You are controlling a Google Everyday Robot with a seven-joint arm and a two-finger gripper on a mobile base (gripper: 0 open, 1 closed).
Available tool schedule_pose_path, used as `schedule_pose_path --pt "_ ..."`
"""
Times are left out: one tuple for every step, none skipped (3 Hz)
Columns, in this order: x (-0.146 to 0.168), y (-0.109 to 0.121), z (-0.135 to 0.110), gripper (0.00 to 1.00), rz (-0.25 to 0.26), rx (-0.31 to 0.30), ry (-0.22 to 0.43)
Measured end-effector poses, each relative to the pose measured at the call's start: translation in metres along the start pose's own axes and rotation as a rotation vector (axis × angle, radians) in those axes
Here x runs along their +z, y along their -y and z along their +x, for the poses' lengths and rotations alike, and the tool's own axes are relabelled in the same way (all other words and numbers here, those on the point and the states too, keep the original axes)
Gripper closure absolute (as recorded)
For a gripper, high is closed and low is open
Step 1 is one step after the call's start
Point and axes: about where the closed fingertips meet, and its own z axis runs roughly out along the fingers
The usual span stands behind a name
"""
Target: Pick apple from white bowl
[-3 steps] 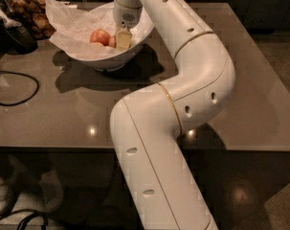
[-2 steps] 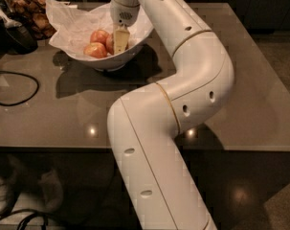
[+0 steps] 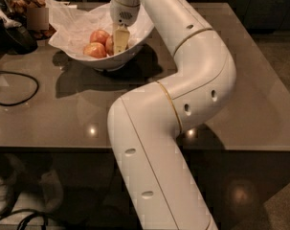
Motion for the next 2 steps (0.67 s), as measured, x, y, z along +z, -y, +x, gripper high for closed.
schedule_pose_path --pt "-0.028 -0.005 -0.002 1.00 0.019 -0.006 0.082" --pt "-0.053 -0.014 -0.004 1.00 0.029 -0.017 0.146"
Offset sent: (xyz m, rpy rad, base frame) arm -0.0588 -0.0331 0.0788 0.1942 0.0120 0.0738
